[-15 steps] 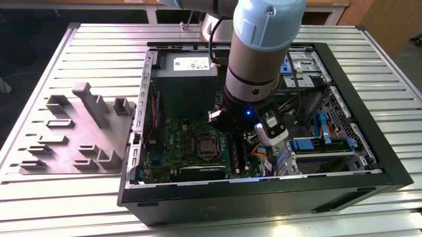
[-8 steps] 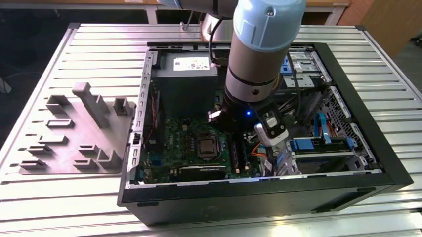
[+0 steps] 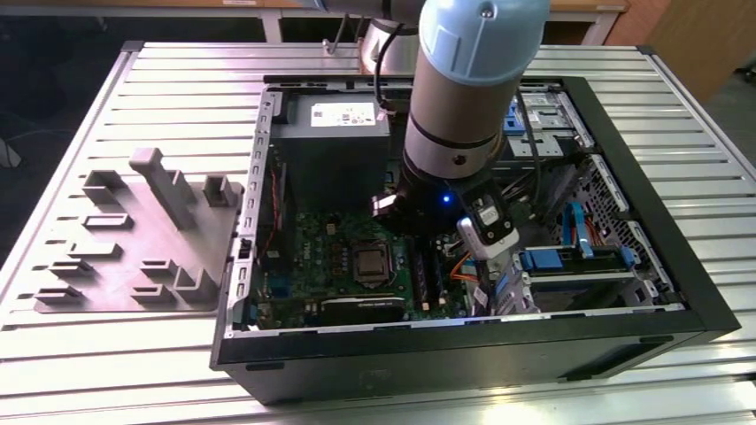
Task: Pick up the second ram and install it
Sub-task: 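Insert the second ram into the second slot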
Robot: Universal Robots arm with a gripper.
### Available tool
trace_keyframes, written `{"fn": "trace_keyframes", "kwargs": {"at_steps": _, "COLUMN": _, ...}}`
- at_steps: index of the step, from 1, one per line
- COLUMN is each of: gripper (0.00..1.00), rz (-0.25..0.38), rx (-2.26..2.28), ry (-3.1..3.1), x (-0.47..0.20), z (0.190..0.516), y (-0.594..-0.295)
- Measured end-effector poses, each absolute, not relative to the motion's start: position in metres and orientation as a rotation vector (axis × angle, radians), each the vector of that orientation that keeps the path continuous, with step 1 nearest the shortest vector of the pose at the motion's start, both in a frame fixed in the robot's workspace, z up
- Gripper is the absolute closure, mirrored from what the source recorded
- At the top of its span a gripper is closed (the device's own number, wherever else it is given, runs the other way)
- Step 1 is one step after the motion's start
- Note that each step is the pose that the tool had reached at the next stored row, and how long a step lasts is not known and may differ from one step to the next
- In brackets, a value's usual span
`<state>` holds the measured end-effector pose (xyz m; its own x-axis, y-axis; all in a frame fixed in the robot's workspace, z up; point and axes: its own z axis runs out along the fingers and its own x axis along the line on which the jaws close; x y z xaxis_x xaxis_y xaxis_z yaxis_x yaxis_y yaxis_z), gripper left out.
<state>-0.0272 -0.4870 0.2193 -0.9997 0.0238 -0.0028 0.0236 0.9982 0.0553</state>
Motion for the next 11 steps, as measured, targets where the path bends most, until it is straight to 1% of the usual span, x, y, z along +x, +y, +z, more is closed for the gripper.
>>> {"fn": "trace_keyframes", "kwargs": {"at_steps": 5, "gripper": 0.82, "rz": 0.087, "rx": 0.037, "ry": 3.137, "x": -0.0272, "z": 0.2291, "y": -0.487}}
{"fn": "trace_keyframes", "kwargs": {"at_steps": 11, "gripper": 0.82, "rz": 0.087, "rx": 0.037, "ry": 3.137, "x": -0.0272, "z": 0.2292, "y": -0.487}}
